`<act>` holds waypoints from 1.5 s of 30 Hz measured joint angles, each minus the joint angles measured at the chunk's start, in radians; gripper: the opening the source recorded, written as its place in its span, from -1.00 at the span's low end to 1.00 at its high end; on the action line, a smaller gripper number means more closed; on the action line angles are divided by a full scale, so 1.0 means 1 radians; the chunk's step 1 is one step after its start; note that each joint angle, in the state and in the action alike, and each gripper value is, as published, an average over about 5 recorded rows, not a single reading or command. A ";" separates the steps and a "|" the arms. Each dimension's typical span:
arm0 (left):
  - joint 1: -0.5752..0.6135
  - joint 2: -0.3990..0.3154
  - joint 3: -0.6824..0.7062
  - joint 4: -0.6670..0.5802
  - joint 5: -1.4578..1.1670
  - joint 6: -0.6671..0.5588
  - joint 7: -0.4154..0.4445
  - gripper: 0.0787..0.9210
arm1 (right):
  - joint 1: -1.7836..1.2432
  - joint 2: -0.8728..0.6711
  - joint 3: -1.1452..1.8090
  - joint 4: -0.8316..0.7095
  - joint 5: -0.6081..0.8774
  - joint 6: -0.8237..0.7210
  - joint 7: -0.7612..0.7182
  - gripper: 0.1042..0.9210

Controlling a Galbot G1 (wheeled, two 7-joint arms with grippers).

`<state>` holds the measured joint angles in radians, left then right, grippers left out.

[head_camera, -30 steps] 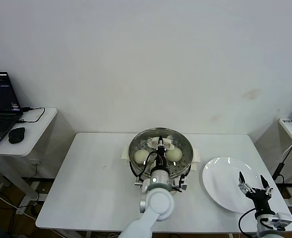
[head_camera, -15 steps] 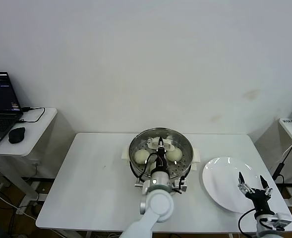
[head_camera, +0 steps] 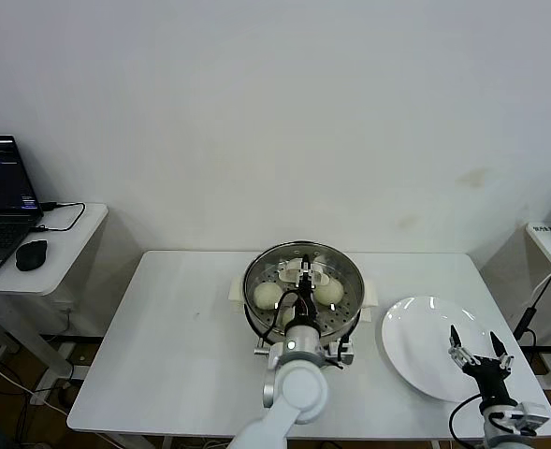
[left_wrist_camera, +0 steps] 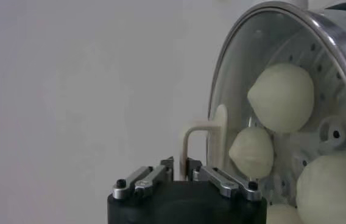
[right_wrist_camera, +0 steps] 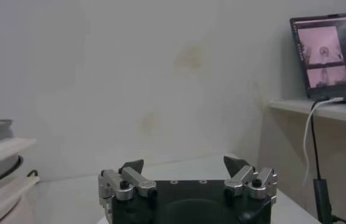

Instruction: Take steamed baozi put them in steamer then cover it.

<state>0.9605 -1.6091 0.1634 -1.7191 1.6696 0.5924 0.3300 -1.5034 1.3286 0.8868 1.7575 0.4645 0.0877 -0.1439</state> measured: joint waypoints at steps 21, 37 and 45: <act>0.101 0.020 -0.023 -0.186 -0.016 -0.014 0.047 0.77 | -0.023 -0.012 -0.013 0.026 0.002 -0.020 -0.017 0.76; 0.349 0.161 -0.380 -0.517 -0.609 -0.177 -0.148 0.77 | -0.098 -0.097 -0.120 0.107 -0.004 -0.054 0.021 0.76; 0.554 0.188 -0.590 -0.494 -1.060 -0.373 -0.282 0.77 | -0.129 -0.132 -0.179 0.143 -0.030 -0.073 0.057 0.76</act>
<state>1.5146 -1.4210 -0.4263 -2.2131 0.6096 0.2197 0.0475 -1.6320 1.1963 0.7073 1.9007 0.4344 0.0146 -0.0873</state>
